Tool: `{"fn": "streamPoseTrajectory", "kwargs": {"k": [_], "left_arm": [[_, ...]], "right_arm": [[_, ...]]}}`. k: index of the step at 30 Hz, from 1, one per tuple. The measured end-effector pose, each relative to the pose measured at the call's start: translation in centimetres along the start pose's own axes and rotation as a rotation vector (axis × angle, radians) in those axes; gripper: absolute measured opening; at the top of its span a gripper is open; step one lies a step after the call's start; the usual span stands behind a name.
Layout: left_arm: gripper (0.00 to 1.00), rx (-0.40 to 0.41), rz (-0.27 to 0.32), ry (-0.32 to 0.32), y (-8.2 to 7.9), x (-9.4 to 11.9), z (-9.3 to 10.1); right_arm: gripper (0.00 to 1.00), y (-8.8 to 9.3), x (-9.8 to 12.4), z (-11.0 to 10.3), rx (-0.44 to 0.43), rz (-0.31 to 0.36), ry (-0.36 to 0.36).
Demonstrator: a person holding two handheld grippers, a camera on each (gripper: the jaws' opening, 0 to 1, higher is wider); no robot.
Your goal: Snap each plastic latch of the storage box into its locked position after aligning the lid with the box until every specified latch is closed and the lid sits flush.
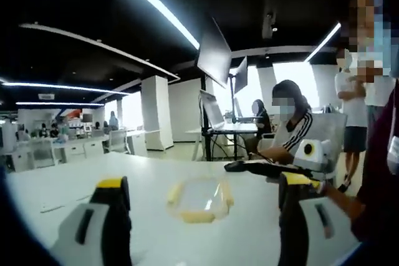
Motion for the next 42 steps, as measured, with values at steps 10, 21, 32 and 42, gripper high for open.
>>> {"fn": "streamPoseTrajectory", "kwargs": {"k": [10, 21, 32, 42], "left_arm": [[1.0, 0.034, -0.096, 0.033, 1.7, -3.2, -0.6], [0.99, 0.03, -0.197, 0.017, 3.8, -4.6, -1.5], [0.99, 0.033, -0.293, 0.005, 5.5, -6.1, -2.5], [0.94, 0.042, -0.347, 0.035, 6.3, -7.9, -2.2]], "right_arm": [[1.0, -0.7, 0.2, 0.0, 0.0, 0.018, 0.001], [1.0, -0.8, 0.5, 0.6, 0.0, 0.03, 0.013], [1.0, -1.0, 0.6, 1.1, 0.005, 0.034, 0.024], [1.0, -1.3, 1.0, 2.0, 0.011, 0.039, 0.048]]}}
Point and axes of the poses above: the point that each gripper's makers call its tool centre point, and the gripper's own axes: x roughly backward along the fingers, z roughly to its right, y roughly out of its underside, the point moved 3 cm from there along x, roughly backward along the fingers, and after that the axes turned 13 degrees about y, right-handed, at the moved point
